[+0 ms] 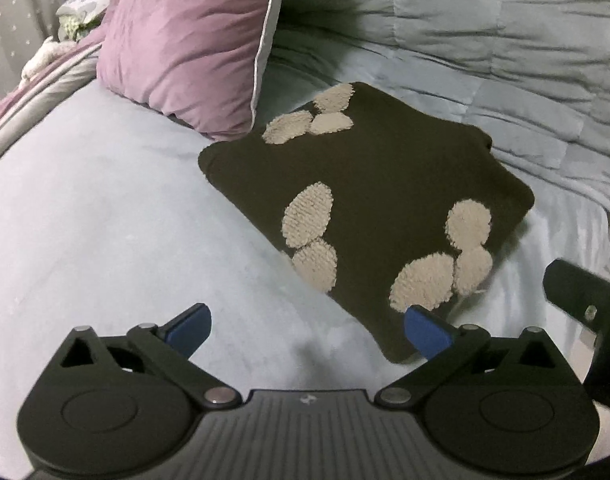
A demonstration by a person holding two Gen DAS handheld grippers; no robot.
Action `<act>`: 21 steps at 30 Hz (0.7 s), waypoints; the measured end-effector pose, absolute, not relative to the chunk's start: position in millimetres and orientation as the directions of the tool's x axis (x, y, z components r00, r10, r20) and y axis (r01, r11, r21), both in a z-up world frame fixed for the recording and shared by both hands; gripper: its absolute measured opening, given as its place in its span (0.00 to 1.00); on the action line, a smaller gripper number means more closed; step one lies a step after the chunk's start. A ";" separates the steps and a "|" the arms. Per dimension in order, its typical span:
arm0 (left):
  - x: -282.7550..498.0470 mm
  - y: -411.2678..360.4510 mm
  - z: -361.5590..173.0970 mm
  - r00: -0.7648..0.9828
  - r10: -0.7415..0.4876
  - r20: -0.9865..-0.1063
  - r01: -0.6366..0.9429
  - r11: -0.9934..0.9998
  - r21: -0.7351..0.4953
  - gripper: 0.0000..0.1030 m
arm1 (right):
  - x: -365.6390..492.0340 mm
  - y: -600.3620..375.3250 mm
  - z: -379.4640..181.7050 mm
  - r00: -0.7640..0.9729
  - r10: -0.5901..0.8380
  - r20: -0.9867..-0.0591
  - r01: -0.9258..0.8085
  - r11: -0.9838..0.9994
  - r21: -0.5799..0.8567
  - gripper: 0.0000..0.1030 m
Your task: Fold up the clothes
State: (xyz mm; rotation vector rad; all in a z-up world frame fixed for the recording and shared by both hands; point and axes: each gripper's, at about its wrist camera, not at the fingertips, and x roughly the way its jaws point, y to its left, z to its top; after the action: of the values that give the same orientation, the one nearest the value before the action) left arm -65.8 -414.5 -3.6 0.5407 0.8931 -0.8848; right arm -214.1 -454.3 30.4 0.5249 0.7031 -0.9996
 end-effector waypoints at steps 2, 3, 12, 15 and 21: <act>-67.3 -412.9 -4.0 0.314 -0.436 -0.843 0.846 0.532 0.040 1.00 | -214.0 -452.7 31.6 0.341 -0.583 -0.738 0.896 0.440 0.066 1.00; -67.3 -412.3 -4.2 0.304 -0.442 -0.844 0.849 0.527 0.030 1.00 | -214.0 -452.2 31.6 0.337 -0.586 -0.737 0.897 0.438 0.063 1.00; -65.3 -411.5 -10.3 0.290 -0.443 -0.848 0.854 0.520 0.020 1.00 | -212.1 -452.6 28.4 0.320 -0.589 -0.742 0.903 0.427 0.050 1.00; -64.9 -411.2 -11.3 0.294 -0.439 -0.849 0.854 0.520 0.026 1.00 | -211.0 -452.2 26.9 0.314 -0.590 -0.744 0.904 0.426 0.043 1.00; -64.6 -410.7 -11.6 0.290 -0.439 -0.850 0.856 0.517 0.025 1.00 | -210.5 -451.0 25.8 0.311 -0.589 -0.745 0.904 0.427 0.040 1.00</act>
State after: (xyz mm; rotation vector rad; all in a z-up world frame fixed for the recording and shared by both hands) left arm -64.6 -410.7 -11.6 0.5411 0.9102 -0.9216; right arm -210.5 -451.0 25.8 0.5069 0.7260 -1.0425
